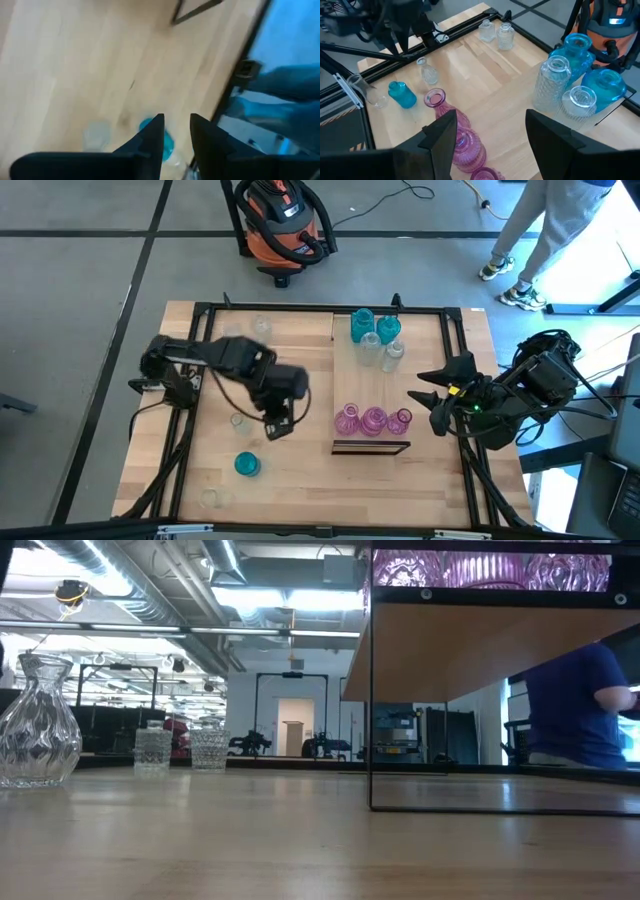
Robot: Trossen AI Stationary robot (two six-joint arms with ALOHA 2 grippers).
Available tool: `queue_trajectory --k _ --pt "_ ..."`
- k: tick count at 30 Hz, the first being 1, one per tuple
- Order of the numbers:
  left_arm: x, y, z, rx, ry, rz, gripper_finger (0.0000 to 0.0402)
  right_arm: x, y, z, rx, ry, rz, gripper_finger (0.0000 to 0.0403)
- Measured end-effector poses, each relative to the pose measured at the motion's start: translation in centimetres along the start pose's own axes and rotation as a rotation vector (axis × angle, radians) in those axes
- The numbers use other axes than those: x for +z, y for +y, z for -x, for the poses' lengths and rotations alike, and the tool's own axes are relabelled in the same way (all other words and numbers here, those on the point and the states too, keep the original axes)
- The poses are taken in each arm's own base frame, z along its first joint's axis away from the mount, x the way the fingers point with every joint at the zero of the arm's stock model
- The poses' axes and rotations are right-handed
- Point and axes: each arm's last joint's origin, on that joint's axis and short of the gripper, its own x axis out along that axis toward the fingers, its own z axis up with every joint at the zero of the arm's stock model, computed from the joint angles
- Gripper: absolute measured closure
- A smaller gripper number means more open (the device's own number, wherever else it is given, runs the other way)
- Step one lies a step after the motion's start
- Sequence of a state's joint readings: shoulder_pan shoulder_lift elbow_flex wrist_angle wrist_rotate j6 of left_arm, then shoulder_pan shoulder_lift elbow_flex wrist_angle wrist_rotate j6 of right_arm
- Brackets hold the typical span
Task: Sort vases onto shelf
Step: Put the transparent vase on the shelf aligned with the other transparent vase
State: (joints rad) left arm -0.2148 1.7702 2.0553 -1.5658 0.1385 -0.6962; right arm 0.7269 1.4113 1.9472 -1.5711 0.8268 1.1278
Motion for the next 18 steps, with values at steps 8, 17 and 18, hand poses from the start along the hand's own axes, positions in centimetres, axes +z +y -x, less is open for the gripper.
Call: queue_trajectory --k 8,17,18 --pt "-6.9 5.0 -2.4 0.146 0.025 0.282 0.0346 0.1 0.0 0.0 -0.011 -0.022 0.043 0.0185" --pt "-9.9 8.5 -7.8 -0.002 0.063 0.429 0.0358 0.1 0.0 0.0 -0.011 -0.021 0.062 0.0185" --pt "-10.2 8.7 -8.2 0.017 0.076 0.431 0.0357 0.1 0.0 0.0 -0.008 -0.017 0.062 0.0185"
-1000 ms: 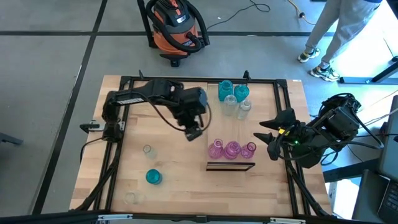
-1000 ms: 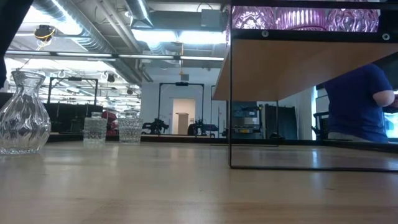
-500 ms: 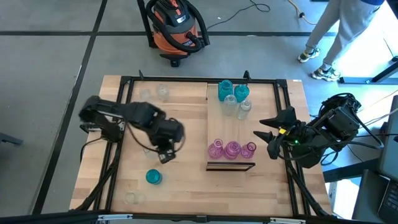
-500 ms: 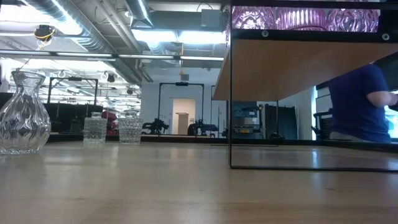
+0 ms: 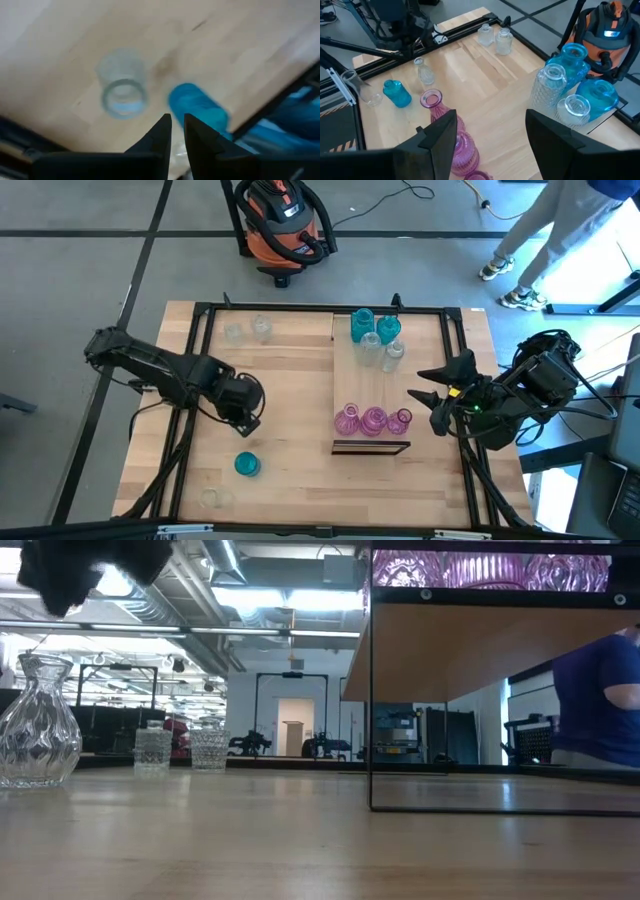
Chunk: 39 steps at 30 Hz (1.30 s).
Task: Sort vases onto shelf
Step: Put the transparent vase on the shelf aligned with the other transparent vase
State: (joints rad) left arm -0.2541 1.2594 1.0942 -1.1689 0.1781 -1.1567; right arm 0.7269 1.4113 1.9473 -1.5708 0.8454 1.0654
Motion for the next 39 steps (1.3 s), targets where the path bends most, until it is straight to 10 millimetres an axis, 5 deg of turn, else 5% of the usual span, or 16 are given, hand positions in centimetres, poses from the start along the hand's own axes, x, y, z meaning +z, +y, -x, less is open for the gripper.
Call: queue_trajectory --k 16,24,28,33,39 --pt "0.0 2.1 -4.6 0.075 0.006 -0.006 0.0349 0.0 0.0 0.0 0.005 0.01 -0.024 0.0185" --pt "0.0 2.2 -4.5 0.089 0.013 -0.07 0.0384 0.0 0.0 0.0 0.003 0.006 -0.042 0.0185" --pt "0.3 1.3 -3.0 0.067 -0.008 -0.107 0.0393 0.0 0.0 0.0 -0.004 -0.006 -0.042 0.0185" --pt "1.6 -0.9 2.3 -0.033 -0.124 -0.153 0.0397 0.1 0.0 0.0 -0.012 -0.021 -0.042 0.0185" --pt "6.0 -3.7 8.4 -0.048 -0.245 -0.256 0.0397 0.1 -0.1 0.0 -0.021 -0.039 -0.042 0.0185"
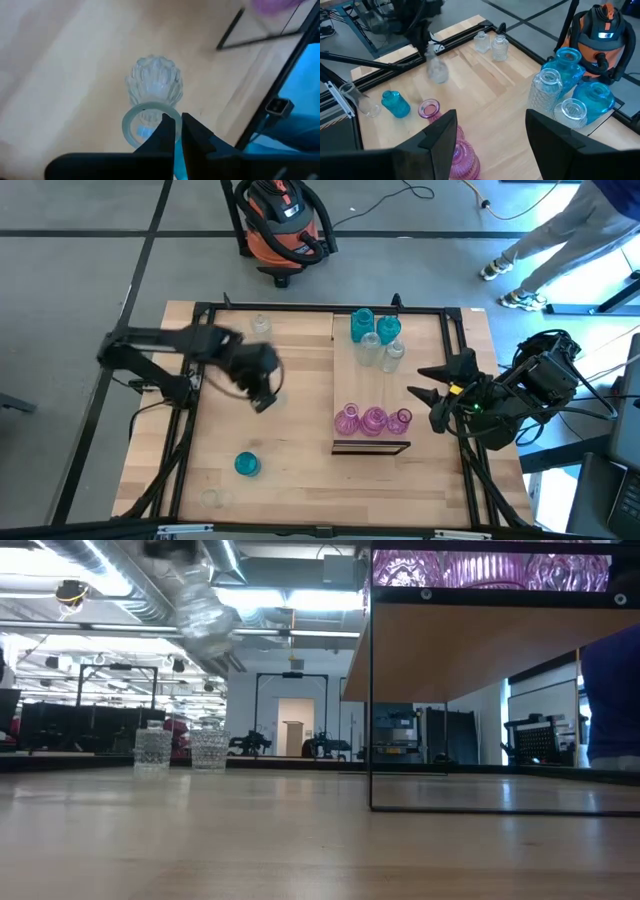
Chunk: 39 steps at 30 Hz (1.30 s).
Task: Sort vases onto shelf
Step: Put the transparent vase on the shelf aligned with the other transparent vase
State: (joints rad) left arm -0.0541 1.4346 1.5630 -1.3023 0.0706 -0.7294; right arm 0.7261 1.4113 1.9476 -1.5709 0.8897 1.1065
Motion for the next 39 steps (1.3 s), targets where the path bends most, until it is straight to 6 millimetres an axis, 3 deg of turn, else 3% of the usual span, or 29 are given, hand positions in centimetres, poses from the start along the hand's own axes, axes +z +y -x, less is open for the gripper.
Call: queue_trajectory --k 6,9,12,16,19,26,33,39 --pt "7.6 -2.2 0.8 0.028 -0.028 -0.197 0.0397 0.0 0.0 0.0 0.0 0.0 -0.011 0.0185" --pt "10.9 -2.9 -0.1 0.041 -0.038 -0.279 0.0397 0.0 0.0 0.0 0.002 0.004 -0.025 0.0185" --pt "12.8 -2.8 -1.8 0.078 0.0 -0.328 0.0397 0.0 0.0 0.0 0.005 0.01 -0.046 0.0185" --pt "13.2 -1.7 -3.5 0.107 0.053 -0.331 0.0397 -0.1 0.0 0.0 0.012 0.026 -0.059 0.0185" --pt "13.6 -1.6 -3.5 0.139 0.009 -0.354 0.0397 -0.1 0.0 0.0 0.016 0.034 -0.073 0.0185" --pt "15.5 -1.2 -1.2 0.108 -0.176 -0.348 0.0397 0.0 0.0 0.0 0.007 0.015 -0.074 0.0185" --pt "16.6 0.0 -1.2 0.1 -0.2 -0.346 0.0396 0.0 0.0 0.0 0.005 0.01 -0.076 0.0185" --pt "17.1 0.1 -2.4 0.079 -0.173 -0.366 0.0389 0.0 0.0 0.0 0.003 0.006 -0.078 0.0185"
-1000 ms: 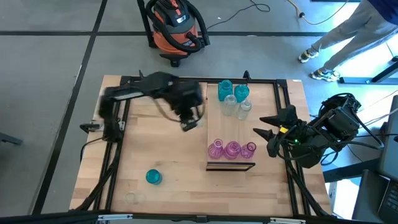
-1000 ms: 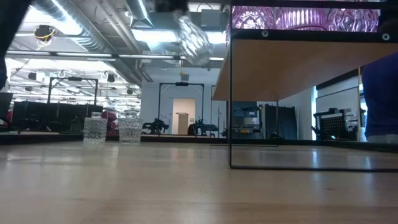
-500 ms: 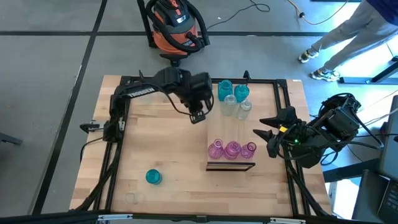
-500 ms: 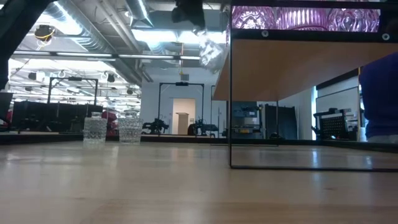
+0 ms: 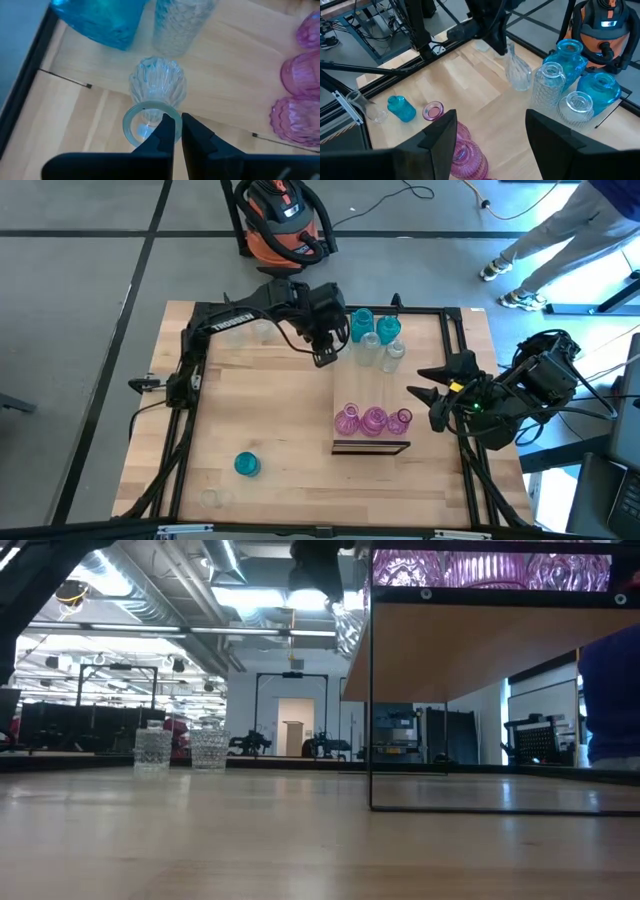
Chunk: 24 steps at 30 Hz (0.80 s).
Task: Sort vases onto shelf
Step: Put the transparent vase on the shelf aligned with the other transparent vase
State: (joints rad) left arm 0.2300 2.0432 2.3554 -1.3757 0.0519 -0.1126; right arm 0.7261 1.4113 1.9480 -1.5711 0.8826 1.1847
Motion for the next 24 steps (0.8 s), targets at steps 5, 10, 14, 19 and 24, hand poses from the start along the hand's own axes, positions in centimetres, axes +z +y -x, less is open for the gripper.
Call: queue_trajectory --k 5,10,14,19,24 --pt "0.1 0.0 -1.1 -0.001 0.027 -0.018 0.0386 0.0 0.0 0.0 -0.003 -0.009 -0.027 0.0185" --pt "0.1 0.0 -1.3 -0.017 0.034 -0.023 0.0385 0.0 0.0 0.0 -0.003 -0.008 -0.047 0.0185" --pt "0.1 0.0 -1.3 -0.019 0.033 -0.044 0.0384 0.0 0.0 0.0 -0.003 -0.008 -0.051 0.0185" --pt "0.1 -0.1 -1.3 -0.025 0.033 -0.069 0.0384 0.0 0.0 0.0 -0.003 -0.007 -0.05 0.0185" --pt "0.1 -0.2 -1.3 -0.044 0.033 -0.112 0.0383 0.0 0.0 0.0 -0.003 -0.007 -0.05 0.0185"
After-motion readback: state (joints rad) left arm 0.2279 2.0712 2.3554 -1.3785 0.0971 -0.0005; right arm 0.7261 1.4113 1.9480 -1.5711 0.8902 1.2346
